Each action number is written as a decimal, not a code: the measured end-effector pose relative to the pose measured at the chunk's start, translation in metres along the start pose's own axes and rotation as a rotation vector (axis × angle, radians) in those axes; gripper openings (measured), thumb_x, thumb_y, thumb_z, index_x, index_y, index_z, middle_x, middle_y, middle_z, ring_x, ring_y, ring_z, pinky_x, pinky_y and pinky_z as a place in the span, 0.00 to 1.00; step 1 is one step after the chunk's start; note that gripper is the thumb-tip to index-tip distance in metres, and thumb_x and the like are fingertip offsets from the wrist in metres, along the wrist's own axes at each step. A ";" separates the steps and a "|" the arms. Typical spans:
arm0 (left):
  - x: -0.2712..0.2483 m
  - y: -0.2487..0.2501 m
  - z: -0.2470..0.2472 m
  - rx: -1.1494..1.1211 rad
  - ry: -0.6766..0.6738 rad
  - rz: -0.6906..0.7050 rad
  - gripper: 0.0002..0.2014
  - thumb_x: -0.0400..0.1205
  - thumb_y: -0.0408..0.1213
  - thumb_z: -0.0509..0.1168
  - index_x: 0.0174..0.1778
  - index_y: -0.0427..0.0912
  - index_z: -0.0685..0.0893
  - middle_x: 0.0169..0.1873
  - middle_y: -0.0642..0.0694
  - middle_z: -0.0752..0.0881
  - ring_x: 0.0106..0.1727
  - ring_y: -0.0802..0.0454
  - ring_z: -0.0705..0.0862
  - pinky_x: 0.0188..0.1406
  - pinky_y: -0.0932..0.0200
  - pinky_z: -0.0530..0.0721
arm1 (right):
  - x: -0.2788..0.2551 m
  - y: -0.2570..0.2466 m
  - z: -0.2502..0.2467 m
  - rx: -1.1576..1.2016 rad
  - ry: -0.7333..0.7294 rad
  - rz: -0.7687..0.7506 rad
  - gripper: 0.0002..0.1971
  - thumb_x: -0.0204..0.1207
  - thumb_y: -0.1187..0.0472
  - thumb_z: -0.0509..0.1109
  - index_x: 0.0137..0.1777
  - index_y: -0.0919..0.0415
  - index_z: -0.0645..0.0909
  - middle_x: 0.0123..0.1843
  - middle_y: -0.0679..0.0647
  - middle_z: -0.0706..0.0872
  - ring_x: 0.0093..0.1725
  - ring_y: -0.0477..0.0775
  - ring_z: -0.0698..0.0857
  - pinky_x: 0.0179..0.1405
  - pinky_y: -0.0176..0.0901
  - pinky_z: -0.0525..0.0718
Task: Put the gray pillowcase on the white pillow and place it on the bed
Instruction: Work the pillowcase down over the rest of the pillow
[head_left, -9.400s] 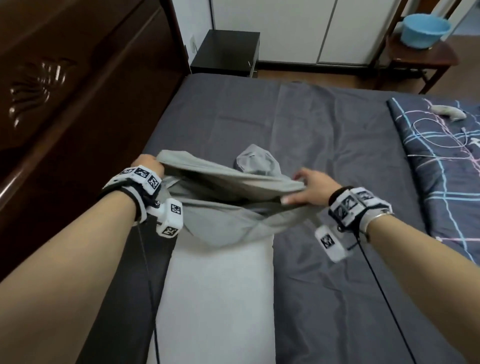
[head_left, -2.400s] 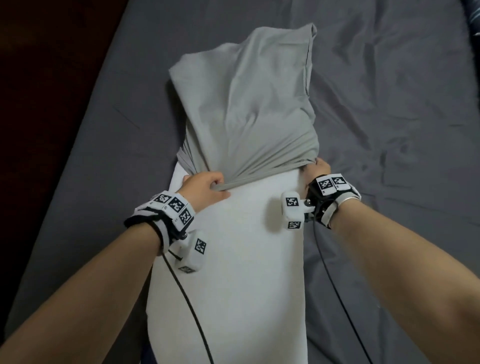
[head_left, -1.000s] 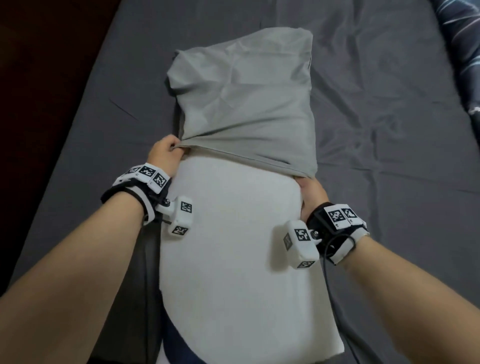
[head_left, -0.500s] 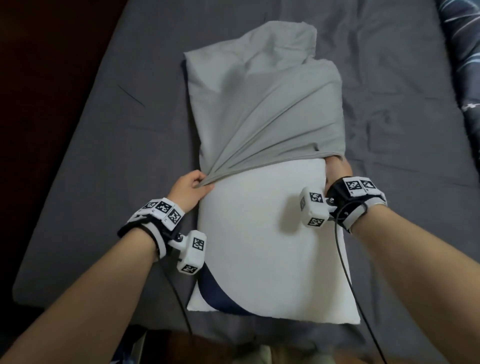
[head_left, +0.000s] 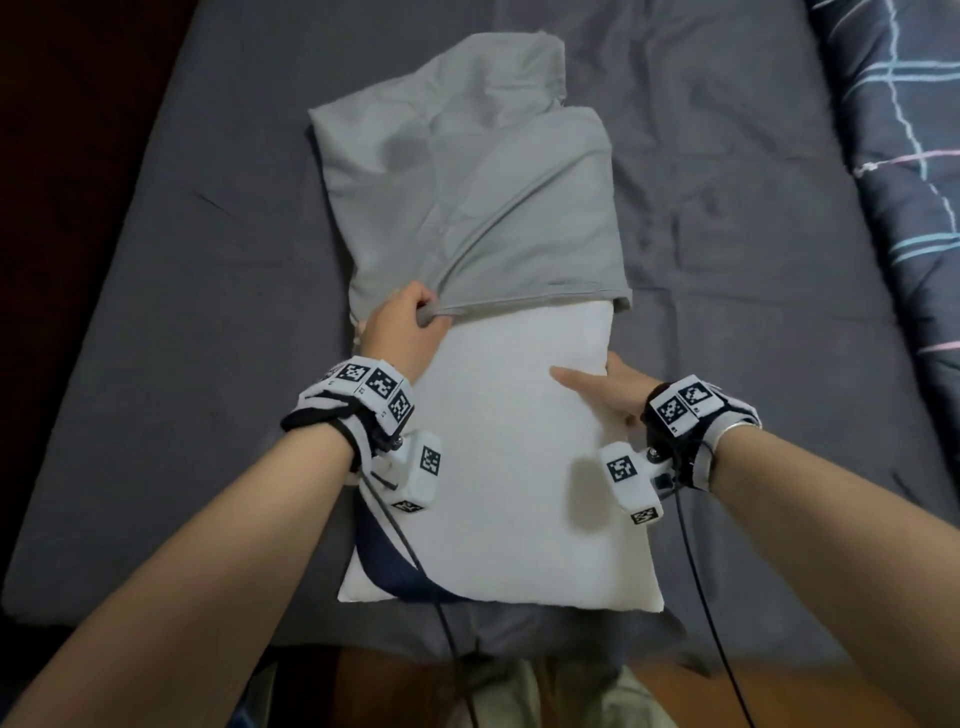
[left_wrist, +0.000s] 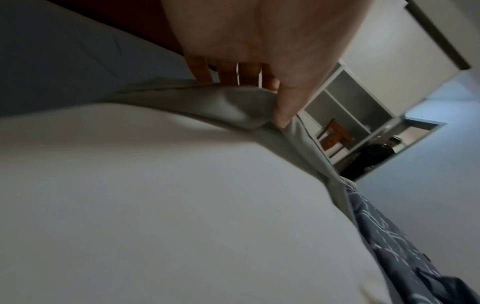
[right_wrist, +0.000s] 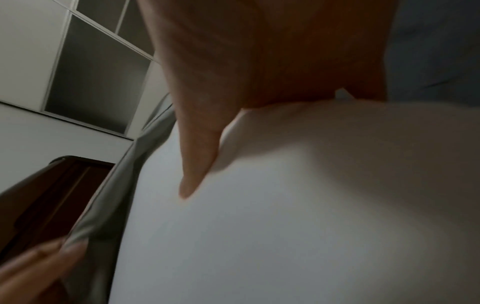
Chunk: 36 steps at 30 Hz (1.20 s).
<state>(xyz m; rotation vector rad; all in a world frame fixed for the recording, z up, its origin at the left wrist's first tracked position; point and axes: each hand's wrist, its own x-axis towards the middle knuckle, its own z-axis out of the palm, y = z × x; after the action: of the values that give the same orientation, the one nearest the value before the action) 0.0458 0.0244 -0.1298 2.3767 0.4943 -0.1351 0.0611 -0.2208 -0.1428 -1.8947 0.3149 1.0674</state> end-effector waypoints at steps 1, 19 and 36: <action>0.000 0.010 0.007 -0.035 -0.005 0.033 0.04 0.76 0.42 0.67 0.43 0.51 0.77 0.43 0.49 0.84 0.47 0.47 0.81 0.55 0.53 0.80 | -0.004 0.008 -0.002 -0.031 -0.012 0.026 0.34 0.74 0.48 0.73 0.75 0.55 0.62 0.62 0.49 0.78 0.50 0.46 0.80 0.35 0.34 0.78; -0.019 0.097 0.091 -0.079 -0.511 0.191 0.13 0.83 0.29 0.61 0.59 0.31 0.86 0.41 0.46 0.83 0.27 0.78 0.78 0.34 0.77 0.72 | -0.005 0.097 0.018 0.317 0.075 -0.254 0.13 0.75 0.70 0.69 0.55 0.55 0.80 0.53 0.54 0.84 0.52 0.52 0.81 0.56 0.47 0.80; -0.056 -0.031 0.022 0.140 -0.126 0.004 0.21 0.73 0.37 0.64 0.62 0.54 0.80 0.66 0.53 0.75 0.72 0.51 0.70 0.73 0.50 0.63 | -0.040 0.130 0.049 0.330 -0.055 -0.111 0.17 0.71 0.51 0.76 0.56 0.40 0.75 0.58 0.42 0.86 0.60 0.46 0.85 0.65 0.48 0.80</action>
<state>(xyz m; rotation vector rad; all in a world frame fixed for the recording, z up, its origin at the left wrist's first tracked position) -0.0167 0.0135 -0.1528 2.4861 0.4326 -0.3249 -0.0663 -0.2606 -0.1981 -1.5681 0.3291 0.9290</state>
